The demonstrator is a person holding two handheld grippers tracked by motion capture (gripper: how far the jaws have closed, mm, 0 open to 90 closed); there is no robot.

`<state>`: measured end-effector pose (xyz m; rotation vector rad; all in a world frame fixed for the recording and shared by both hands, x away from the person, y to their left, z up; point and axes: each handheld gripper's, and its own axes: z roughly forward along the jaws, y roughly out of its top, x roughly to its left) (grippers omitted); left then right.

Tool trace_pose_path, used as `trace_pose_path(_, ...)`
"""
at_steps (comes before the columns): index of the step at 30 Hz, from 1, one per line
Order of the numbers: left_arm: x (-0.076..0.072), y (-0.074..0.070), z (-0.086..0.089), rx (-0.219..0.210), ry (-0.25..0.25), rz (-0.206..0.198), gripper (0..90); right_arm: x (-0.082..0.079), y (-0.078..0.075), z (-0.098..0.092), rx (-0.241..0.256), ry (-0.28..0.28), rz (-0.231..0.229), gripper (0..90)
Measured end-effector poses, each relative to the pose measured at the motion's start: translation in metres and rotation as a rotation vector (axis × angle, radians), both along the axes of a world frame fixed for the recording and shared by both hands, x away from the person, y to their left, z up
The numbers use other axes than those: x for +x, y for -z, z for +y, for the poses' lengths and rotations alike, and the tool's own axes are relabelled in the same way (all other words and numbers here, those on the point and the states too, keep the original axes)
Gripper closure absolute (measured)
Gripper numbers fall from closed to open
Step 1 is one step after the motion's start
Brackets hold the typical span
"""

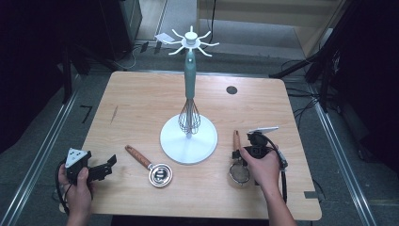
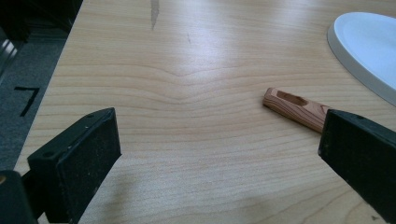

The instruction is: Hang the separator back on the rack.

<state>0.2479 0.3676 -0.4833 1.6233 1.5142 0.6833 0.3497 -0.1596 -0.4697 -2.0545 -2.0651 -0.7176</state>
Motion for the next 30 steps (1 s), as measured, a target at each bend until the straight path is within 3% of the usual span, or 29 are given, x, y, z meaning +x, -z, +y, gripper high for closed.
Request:
trace_pose_path(4, 0.0, 0.0, 0.0, 0.0, 0.0, 0.002, 0.0, 0.002, 0.002, 0.002, 0.001, 0.004, 0.015, 63.4)
trace_pose_path(9, 0.0, 0.0, 0.0, -0.001, 0.0, 0.004, 0.0, 0.004, 0.001, 0.007, -0.034, -0.014, 0.028, 70.0)
trace_pose_path(13, 0.0, 0.0, 0.0, 0.0, 0.001, 0.004, 0.0, 0.003, 0.0, 0.009, -0.043, -0.029, 0.011, 70.5)
trace_pose_path(21, 0.0, 0.0, 0.0, -0.002, 0.003, 0.008, 0.0, -0.006, -0.01, 0.01, -0.025, -0.068, -0.084, 70.7)
trace_pose_path(22, 0.0, 0.0, 0.0, -0.002, 0.003, 0.007, 0.0, -0.008, -0.012, 0.009, -0.026, -0.08, -0.126, 70.7)
trace_pose_path(25, 0.0, 0.0, 0.0, -0.002, 0.002, 0.007, 0.0, -0.011, -0.015, 0.008, -0.019, -0.083, -0.162, 70.7)
trace_pose_path(27, 0.0, 0.0, 0.0, -0.001, 0.001, 0.007, 0.0, -0.014, -0.018, 0.008, 0.018, -0.112, -0.214, 70.7)
trace_pose_path(30, 0.0, 0.0, 0.0, -0.001, 0.001, 0.007, 0.0, -0.019, -0.024, 0.007, 0.029, -0.126, -0.288, 70.7)
